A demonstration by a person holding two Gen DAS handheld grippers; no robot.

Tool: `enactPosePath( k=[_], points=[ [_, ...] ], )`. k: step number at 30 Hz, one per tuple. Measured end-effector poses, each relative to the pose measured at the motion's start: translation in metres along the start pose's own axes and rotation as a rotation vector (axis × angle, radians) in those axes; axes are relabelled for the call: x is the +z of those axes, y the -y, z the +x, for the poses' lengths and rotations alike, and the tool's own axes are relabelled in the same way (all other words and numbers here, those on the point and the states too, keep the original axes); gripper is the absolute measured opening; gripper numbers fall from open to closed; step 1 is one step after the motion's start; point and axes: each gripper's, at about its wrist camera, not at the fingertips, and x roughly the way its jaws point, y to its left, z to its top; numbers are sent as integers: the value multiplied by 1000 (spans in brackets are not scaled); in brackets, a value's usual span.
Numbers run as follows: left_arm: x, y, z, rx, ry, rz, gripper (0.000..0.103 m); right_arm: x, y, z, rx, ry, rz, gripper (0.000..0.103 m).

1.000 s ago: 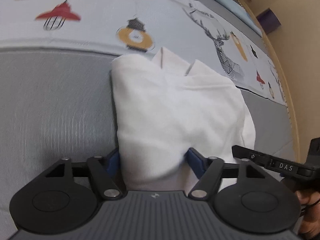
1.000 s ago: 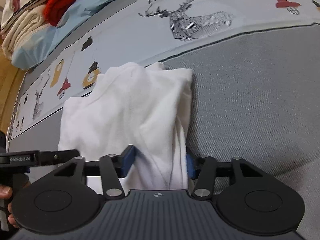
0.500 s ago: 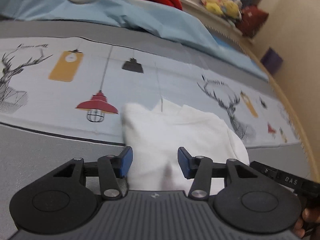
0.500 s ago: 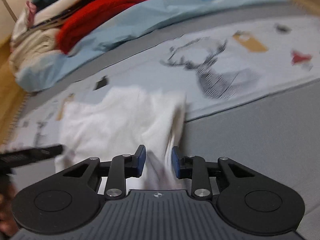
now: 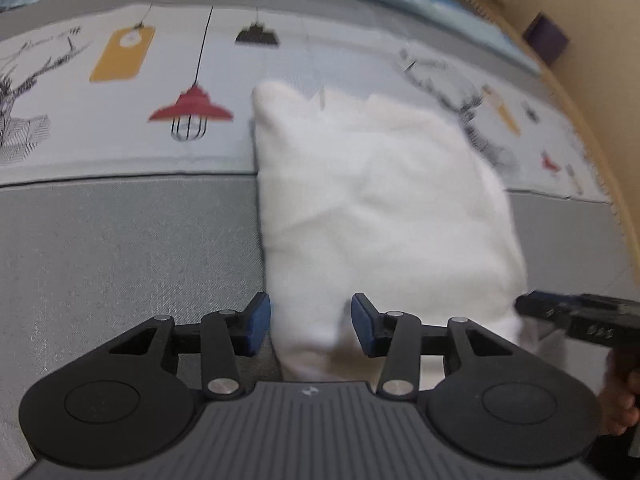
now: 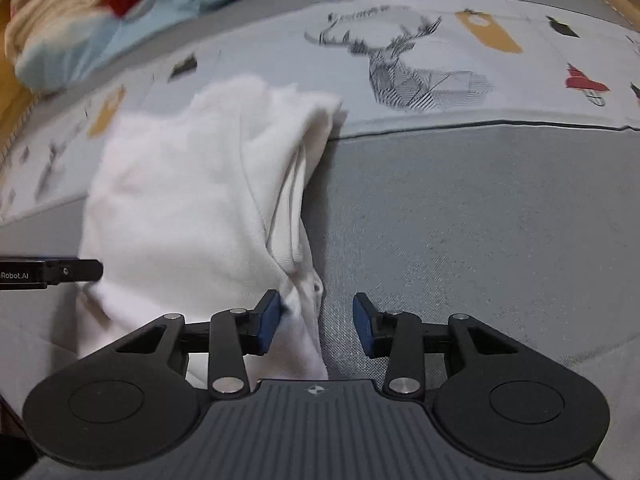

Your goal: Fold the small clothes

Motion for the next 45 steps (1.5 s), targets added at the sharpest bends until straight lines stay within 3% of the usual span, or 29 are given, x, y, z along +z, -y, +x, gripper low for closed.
enactPosePath(
  k=[2,4,6,10,14,16,19,24,26,29,35,38,45],
  points=[
    [-8,-1,8,31,-56,30,49,-4,-1,-3,11,-7,-25,41],
    [-22,-2,25,100,-167,78,52,-12,-4,6,-14,-93,-73,41],
    [-30,10,18,138,-139,166,53,-19,-7,11,-63,-136,-102,50],
    [-41,24,-13,212,-96,233,54,-20,-11,-14,-142,-67,-89,49],
    [-55,28,-65,212,28,230,62,-26,-8,-64,-186,127,-122,49],
    [-61,36,-98,203,131,215,82,-30,-6,-96,-179,244,-125,49],
    [-82,56,-132,192,269,187,87,-46,-1,-142,-155,389,-102,53],
    [-126,92,-160,241,454,138,90,-92,-10,-183,-140,529,-113,77],
    [-142,99,-162,269,451,108,91,-106,-18,-191,-156,504,-143,77],
    [-156,104,-159,231,408,60,92,-133,-34,-200,-178,540,-193,83],
    [-158,109,-144,284,361,47,95,-145,-53,-187,-156,451,-220,83],
    [-155,101,-137,262,325,4,102,-148,-66,-180,-158,431,-255,83],
    [-153,97,-133,253,314,-17,102,-145,-83,-164,-151,390,-271,83]
  ],
)
